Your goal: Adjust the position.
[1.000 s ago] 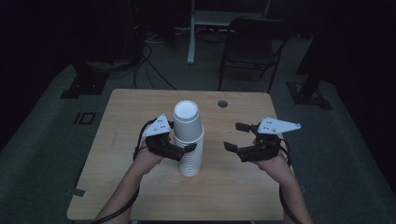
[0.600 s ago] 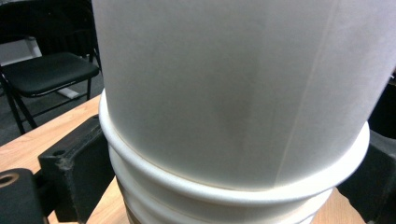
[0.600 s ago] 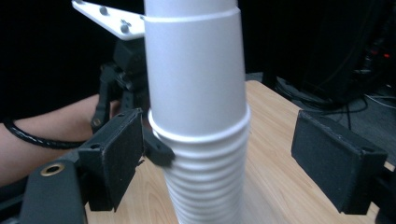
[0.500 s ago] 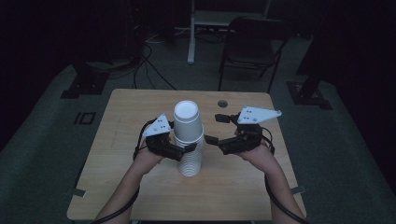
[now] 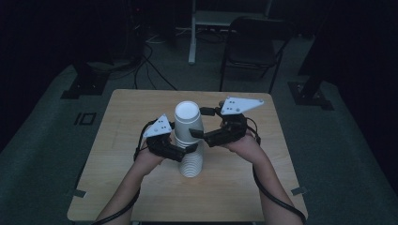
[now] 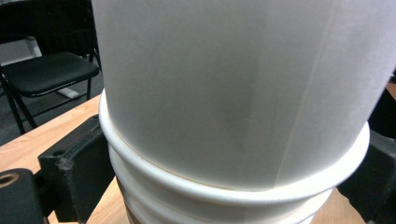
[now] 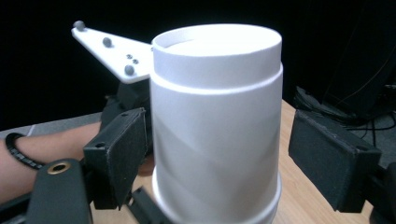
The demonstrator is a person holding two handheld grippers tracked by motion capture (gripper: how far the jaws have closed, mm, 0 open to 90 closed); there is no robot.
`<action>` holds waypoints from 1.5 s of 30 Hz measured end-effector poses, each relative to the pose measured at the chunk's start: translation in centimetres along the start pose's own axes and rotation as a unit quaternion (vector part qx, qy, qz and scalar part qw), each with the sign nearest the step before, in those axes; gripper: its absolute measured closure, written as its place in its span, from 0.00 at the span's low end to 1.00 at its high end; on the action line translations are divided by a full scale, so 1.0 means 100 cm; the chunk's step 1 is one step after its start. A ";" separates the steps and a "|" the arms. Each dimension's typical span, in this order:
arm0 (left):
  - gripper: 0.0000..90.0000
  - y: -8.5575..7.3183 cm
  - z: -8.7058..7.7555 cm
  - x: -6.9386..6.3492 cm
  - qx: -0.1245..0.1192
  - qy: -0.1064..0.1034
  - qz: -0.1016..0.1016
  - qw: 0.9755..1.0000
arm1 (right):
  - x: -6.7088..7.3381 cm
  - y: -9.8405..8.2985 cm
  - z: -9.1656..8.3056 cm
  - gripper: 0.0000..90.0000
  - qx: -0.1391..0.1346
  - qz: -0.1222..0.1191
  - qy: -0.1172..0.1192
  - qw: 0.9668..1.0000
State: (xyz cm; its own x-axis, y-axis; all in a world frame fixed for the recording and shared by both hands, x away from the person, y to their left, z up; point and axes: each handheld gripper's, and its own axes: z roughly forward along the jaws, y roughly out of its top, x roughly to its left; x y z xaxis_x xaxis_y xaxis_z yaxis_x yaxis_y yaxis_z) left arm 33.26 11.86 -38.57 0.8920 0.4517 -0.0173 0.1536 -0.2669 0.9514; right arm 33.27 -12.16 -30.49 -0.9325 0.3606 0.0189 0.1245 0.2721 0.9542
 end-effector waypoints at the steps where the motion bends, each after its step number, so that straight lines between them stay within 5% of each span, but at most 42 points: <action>1: 0.05 0.000 0.000 0.000 0.000 0.000 0.000 1.000 | -0.001 0.001 0.002 0.22 0.001 0.001 -0.001 1.000; 19: 0.05 0.000 0.000 0.000 0.002 -0.002 0.000 1.000 | -0.004 0.013 0.024 0.20 0.003 0.003 0.017 1.000; 34: 0.06 0.000 0.001 0.001 0.000 -0.006 -0.003 1.000 | 0.001 0.014 0.026 0.22 0.011 -0.007 -0.006 1.000; 45: 0.05 0.000 0.001 0.001 0.002 -0.006 -0.003 1.000 | 0.001 0.026 0.019 0.22 -0.015 0.001 -0.012 1.000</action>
State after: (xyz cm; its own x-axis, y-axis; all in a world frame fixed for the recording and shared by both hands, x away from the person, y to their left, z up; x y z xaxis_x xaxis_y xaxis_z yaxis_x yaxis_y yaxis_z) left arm 33.36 11.83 -38.56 0.8961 0.4430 -0.0260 0.1599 -0.2676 0.9502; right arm 34.12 -9.67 -28.59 -0.9242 0.3816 0.0139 0.1155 0.2448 0.9627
